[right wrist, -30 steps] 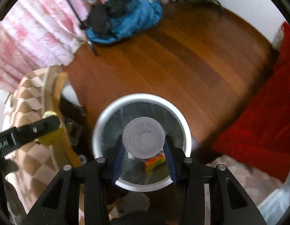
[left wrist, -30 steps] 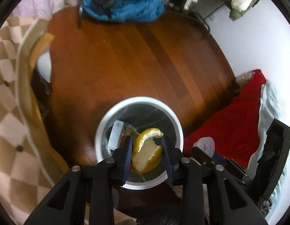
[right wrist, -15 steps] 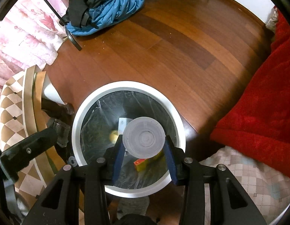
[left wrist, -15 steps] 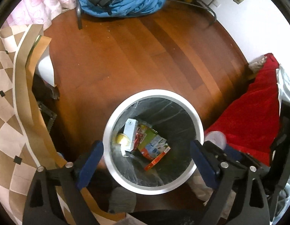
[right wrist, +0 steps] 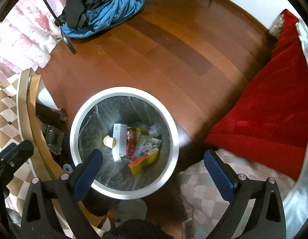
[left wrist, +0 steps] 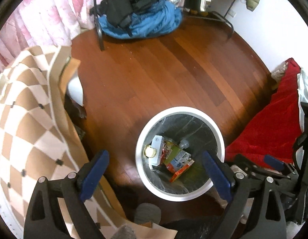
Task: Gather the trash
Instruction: 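Carry the lemon peel and lid over the bin and open both tools, then grasp the orange snack bag with the left tool while the right tool grasps the pink-white tube box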
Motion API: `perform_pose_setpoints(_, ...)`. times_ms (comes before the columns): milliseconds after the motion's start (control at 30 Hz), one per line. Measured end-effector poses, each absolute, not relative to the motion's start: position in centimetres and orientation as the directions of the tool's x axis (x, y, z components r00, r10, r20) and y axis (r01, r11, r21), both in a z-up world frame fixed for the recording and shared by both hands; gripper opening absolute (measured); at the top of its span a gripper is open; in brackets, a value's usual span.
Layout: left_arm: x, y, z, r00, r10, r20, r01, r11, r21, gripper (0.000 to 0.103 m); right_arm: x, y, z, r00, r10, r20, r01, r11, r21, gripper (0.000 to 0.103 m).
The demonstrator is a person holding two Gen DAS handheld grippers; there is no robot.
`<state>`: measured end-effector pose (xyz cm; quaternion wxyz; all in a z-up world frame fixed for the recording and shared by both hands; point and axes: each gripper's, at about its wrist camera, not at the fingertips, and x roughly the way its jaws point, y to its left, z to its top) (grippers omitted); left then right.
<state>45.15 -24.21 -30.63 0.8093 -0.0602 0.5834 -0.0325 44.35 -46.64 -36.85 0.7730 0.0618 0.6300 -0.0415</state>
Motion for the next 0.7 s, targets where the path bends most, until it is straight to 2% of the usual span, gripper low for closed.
perform_pose_setpoints(333,42.3,-20.6,-23.4,0.443,-0.061,-0.894,-0.061,0.993,-0.098,0.096,42.5,-44.5,-28.8,0.304,0.067,-0.950,0.106,0.989,0.103,0.103)
perform_pose_setpoints(500,40.4,-15.8,-18.9,0.520,0.011,-0.854,-0.150,0.986,-0.078,0.096,41.9,-41.2,-23.8,0.360,0.148,-0.921,0.035,0.984,0.172,0.103)
perform_pose_setpoints(700,37.2,-6.1,-16.0,0.553,0.137,-0.822,-0.338,0.938,-0.071,0.096,42.2,-31.8,-19.1,0.363,0.273,-0.891,-0.160,0.960,0.228,0.103)
